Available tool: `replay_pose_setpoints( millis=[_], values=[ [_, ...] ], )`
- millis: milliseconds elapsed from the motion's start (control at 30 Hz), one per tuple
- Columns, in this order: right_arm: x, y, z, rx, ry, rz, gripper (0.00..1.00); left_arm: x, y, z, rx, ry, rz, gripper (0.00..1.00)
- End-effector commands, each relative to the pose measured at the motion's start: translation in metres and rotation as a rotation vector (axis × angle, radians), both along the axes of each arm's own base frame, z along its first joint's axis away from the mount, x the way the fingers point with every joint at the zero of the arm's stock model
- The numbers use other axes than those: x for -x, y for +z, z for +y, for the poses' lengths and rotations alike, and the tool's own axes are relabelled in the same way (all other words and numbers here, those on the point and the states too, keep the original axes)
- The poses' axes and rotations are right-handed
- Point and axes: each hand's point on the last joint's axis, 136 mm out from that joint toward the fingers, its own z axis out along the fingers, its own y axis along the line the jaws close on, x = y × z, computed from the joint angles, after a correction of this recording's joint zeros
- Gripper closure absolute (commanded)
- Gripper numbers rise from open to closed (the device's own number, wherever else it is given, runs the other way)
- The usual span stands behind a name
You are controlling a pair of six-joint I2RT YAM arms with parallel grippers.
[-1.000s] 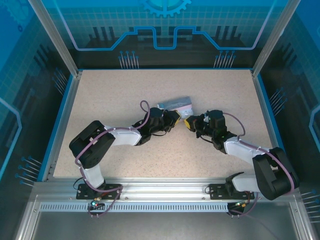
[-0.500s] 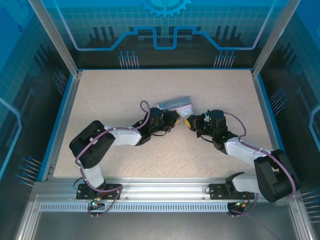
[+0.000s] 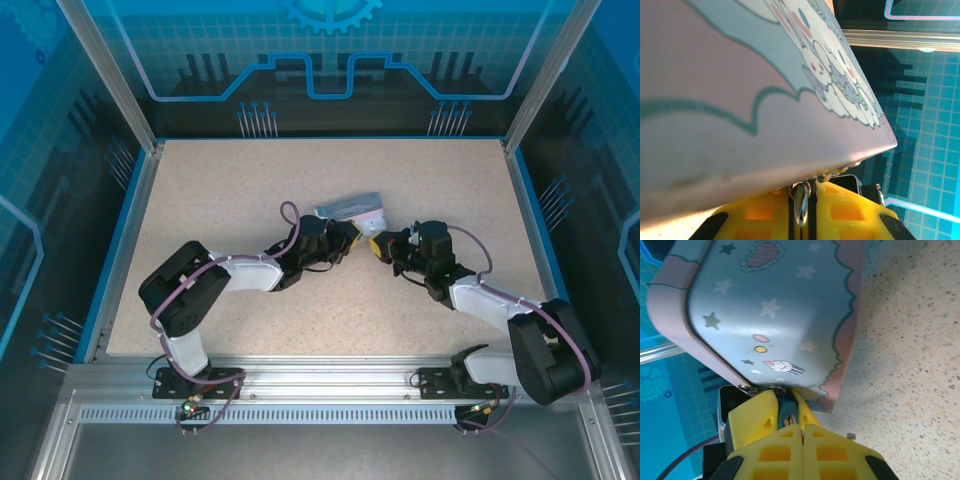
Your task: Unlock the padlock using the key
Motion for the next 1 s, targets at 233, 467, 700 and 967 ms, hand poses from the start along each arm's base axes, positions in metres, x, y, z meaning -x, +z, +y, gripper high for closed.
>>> replay_pose_setpoints(
  millis=[233, 467, 700, 967],
  values=[
    [0.001, 0.006, 0.001, 0.003, 0.013, -0.036, 1.00, 0.002, 0.008, -0.009, 0.039, -0.012, -0.025, 1.00],
    [-0.008, 0.016, 0.005, -0.001, 0.020, -0.051, 1.00, 0.002, 0.009, -0.009, 0.040, -0.014, -0.026, 1.00],
    [-0.013, 0.023, 0.009, -0.005, 0.029, -0.066, 1.00, 0.002, 0.010, -0.010, 0.040, -0.015, -0.027, 1.00],
    [-0.011, 0.020, 0.011, -0.008, 0.033, -0.065, 1.00, 0.001, 0.012, -0.012, 0.052, -0.012, -0.028, 1.00]
  ],
)
